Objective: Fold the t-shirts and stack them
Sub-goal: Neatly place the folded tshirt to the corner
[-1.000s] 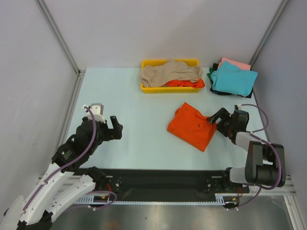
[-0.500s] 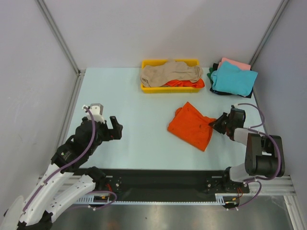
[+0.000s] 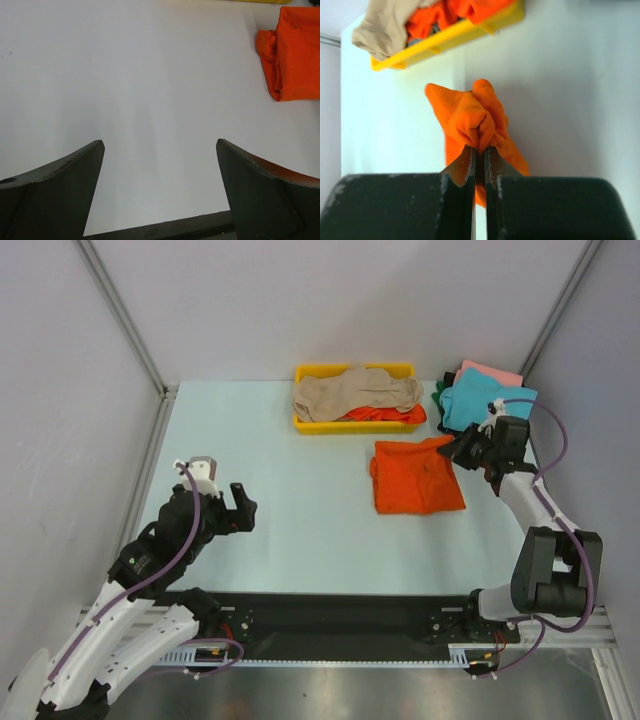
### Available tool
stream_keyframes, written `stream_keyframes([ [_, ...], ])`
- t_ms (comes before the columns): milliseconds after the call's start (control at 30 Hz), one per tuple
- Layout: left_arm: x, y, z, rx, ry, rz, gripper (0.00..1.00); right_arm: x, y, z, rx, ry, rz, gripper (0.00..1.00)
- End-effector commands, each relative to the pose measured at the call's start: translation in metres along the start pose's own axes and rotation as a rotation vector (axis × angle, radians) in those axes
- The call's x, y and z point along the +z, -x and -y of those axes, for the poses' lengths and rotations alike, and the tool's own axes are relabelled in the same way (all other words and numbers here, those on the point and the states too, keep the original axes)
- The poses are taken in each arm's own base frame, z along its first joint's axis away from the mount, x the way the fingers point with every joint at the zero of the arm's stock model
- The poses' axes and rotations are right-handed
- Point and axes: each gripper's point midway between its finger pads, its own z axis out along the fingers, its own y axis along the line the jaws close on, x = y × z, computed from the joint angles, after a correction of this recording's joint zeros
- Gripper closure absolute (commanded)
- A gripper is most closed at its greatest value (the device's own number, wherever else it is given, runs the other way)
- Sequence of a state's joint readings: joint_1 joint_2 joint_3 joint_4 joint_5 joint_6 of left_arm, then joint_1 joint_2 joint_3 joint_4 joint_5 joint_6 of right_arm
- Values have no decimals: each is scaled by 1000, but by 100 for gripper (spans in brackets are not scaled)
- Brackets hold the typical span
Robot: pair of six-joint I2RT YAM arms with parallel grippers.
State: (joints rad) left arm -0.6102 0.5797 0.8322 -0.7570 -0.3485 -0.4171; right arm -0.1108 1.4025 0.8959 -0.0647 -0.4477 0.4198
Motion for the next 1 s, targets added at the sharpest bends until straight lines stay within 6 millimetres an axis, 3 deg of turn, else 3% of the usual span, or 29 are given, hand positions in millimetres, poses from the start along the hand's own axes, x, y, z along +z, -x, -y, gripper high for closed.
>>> stream_keyframes([
  [0,2,7,3,3,-15,23,0,-3,28,-23,-41,68,10,100],
  [167,3,6,3,4,-15,20,0,-2,70,-36,-100,53,62,100],
  [267,3,6,4,6,-16,18,0,-1,85,-32,-134,23,75,100],
  [367,5,4,5,9,-17,7,0,-4,114,-36,-179,10,123,100],
  [700,12,-3,8,28,-23,-32,0,-11,169,-29,-240,-16,211,100],
  [967,16,-6,9,35,-17,-50,0,-21,216,-51,-339,2,294,100],
])
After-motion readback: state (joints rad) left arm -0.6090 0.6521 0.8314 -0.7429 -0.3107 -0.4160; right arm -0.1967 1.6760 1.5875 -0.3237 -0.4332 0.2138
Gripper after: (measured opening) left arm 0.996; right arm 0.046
